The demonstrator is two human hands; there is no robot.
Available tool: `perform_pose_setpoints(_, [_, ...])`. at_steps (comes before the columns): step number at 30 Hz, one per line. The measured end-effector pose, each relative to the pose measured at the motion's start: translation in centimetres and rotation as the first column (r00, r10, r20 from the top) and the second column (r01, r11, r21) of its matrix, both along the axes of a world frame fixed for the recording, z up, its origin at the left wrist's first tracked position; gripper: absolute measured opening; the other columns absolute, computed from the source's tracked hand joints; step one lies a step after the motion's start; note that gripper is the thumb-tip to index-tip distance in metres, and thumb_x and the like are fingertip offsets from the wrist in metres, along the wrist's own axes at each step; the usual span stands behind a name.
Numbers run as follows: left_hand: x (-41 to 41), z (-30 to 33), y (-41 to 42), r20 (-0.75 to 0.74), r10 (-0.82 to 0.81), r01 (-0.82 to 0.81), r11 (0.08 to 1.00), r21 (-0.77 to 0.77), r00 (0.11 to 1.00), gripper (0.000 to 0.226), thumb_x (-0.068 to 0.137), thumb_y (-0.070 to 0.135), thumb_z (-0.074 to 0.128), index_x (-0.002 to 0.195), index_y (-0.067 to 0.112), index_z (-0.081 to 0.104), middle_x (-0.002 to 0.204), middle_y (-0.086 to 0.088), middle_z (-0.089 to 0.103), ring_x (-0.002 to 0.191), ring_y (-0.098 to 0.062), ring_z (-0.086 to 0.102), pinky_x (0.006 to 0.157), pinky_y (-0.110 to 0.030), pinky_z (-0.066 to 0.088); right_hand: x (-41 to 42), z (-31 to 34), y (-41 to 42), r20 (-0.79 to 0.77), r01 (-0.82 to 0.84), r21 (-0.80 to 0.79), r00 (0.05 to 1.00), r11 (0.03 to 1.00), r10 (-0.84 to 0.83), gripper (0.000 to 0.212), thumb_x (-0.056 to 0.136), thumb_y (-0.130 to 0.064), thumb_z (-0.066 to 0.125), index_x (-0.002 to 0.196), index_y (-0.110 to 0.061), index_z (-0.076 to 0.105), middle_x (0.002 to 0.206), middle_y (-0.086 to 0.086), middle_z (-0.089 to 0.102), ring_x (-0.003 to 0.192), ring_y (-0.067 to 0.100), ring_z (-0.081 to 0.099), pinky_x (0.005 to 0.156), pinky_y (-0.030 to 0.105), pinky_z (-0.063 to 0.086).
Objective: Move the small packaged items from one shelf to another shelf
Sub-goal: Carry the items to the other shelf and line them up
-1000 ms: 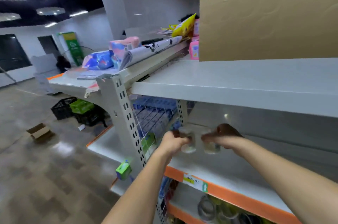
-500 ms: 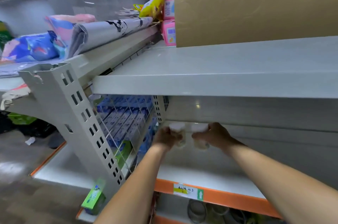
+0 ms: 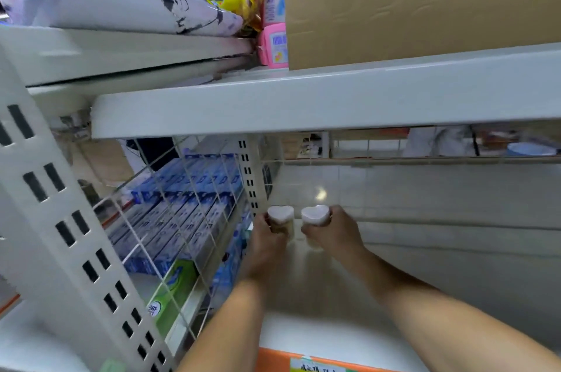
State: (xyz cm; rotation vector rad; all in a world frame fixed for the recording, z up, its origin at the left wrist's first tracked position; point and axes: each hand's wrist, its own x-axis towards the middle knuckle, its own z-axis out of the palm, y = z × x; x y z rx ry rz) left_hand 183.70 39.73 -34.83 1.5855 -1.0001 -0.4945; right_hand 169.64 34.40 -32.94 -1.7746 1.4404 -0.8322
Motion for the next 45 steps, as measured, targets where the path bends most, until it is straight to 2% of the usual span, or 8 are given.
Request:
perform_pose_setpoints(3, [-0.2, -0.3, -0.4, 0.004, 0.029, -0.029, 0.999, -0.031, 1.000, 0.050, 0.078, -0.010, 0.062, 0.078, 0.039, 0.064, 0.077, 0.036, 0.066, 0.072, 0.018, 0.061, 0.061, 0.001, 0.043, 1.4, -0.6, -0.9, -0.004, 0.016, -0.018, 1.000, 1.000, -0.017, 0.069, 0.070, -0.041, 0.085, 0.126, -0.014, 0.055, 0.118, 0.007, 0.063, 0.105, 0.023, 0.061, 0.081, 0.030, 0.051])
perform_pose_setpoints(10, [-0.2, -0.4, -1.4, -0.071, 0.088, -0.089, 0.996, -0.016, 0.994, 0.044, 0.084, -0.004, 0.064, 0.122, 0.017, 0.054, 0.107, 0.004, 0.060, 0.100, -0.012, 0.059, 0.078, -0.010, 0.043, 3.1, -1.9, -2.7, 0.017, 0.086, -0.056, 0.996, 0.995, -0.085, 0.068, 0.071, -0.039, 0.085, 0.126, -0.014, 0.053, 0.119, 0.007, 0.058, 0.106, 0.025, 0.058, 0.086, 0.034, 0.052])
perform_pose_setpoints(24, [-0.2, 0.7, -1.0, -0.162, 0.019, -0.018, 1.000, 0.004, 0.987, 0.045, 0.082, -0.002, 0.072, 0.108, 0.030, 0.052, 0.100, 0.011, 0.063, 0.087, 0.008, 0.061, 0.062, -0.003, 0.044, 4.5, -1.4, -3.2, -0.016, 0.065, 0.017, 0.998, 0.998, -0.065, 0.088, 0.064, -0.046, 0.090, 0.132, -0.011, 0.047, 0.131, 0.011, 0.053, 0.120, 0.028, 0.053, 0.097, 0.038, 0.050])
perform_pose_setpoints(28, [0.0, 0.9, 0.5, -0.142, 0.081, -0.055, 0.983, 0.174, 0.987, 0.039, 0.090, 0.020, 0.068, 0.126, 0.014, 0.053, 0.115, -0.004, 0.065, 0.105, -0.017, 0.062, 0.092, -0.035, 0.051, 2.1, -0.2, -2.4, -0.215, 0.015, 0.080, 0.977, 0.997, 0.003, 0.090, 0.074, -0.057, 0.076, 0.141, -0.010, 0.039, 0.138, 0.011, 0.046, 0.125, 0.027, 0.049, 0.101, 0.037, 0.047])
perform_pose_setpoints(32, [0.0, 2.2, 2.0, 0.262, -0.073, -0.073, 0.858, 0.508, 0.962, 0.027, 0.092, 0.018, 0.059, 0.119, 0.012, 0.056, 0.120, -0.005, 0.063, 0.098, -0.012, 0.058, 0.074, -0.021, 0.047, -1.6, 1.8, -1.1, -0.419, -0.159, 0.059, 0.892, 0.986, 0.169, 0.068, 0.084, -0.048, 0.065, 0.138, -0.011, 0.046, 0.137, 0.009, 0.051, 0.123, 0.025, 0.053, 0.098, 0.035, 0.049])
perform_pose_setpoints(36, [-1.9, 4.3, 3.4, 0.369, -0.348, -0.011, 0.715, 0.699, 0.862, 0.042, 0.086, 0.017, 0.065, 0.126, 0.006, 0.056, 0.119, -0.009, 0.064, 0.105, -0.020, 0.062, 0.083, -0.025, 0.053, -5.0, 4.9, 0.9, -0.649, -0.292, 0.171, 0.686, 0.941, 0.331, 0.050, 0.086, -0.036, 0.064, 0.131, -0.017, 0.051, 0.136, 0.004, 0.051, 0.119, 0.023, 0.055, 0.090, 0.032, 0.049])
perform_pose_setpoints(39, [-4.4, 6.7, 3.9, 0.376, -0.458, -0.013, 0.621, 0.784, 0.806, 0.040, 0.092, 0.025, 0.060, 0.129, 0.009, 0.057, 0.130, -0.011, 0.060, 0.121, -0.024, 0.056, 0.103, -0.036, 0.047, -7.5, 6.9, 2.3, -0.642, -0.333, 0.262, 0.641, 0.906, 0.421, 0.050, 0.084, -0.036, 0.069, 0.126, -0.014, 0.055, 0.128, 0.007, 0.055, 0.110, 0.024, 0.063, 0.083, 0.031, 0.052])
perform_pose_setpoints(45, [-8.6, 10.2, 4.5, 0.373, -0.524, 0.014, 0.593, 0.805, 0.766, 0.036, 0.090, 0.033, 0.059, 0.119, 0.012, 0.063, 0.123, -0.009, 0.065, 0.112, -0.024, 0.062, 0.092, -0.032, 0.050, -12.0, 11.3, 5.1, -0.659, -0.373, 0.406, 0.513, 0.834, 0.550, 0.055, 0.083, -0.043, 0.071, 0.126, -0.010, 0.062, 0.123, 0.008, 0.065, 0.100, 0.021, 0.065, 0.083, 0.032, 0.052])
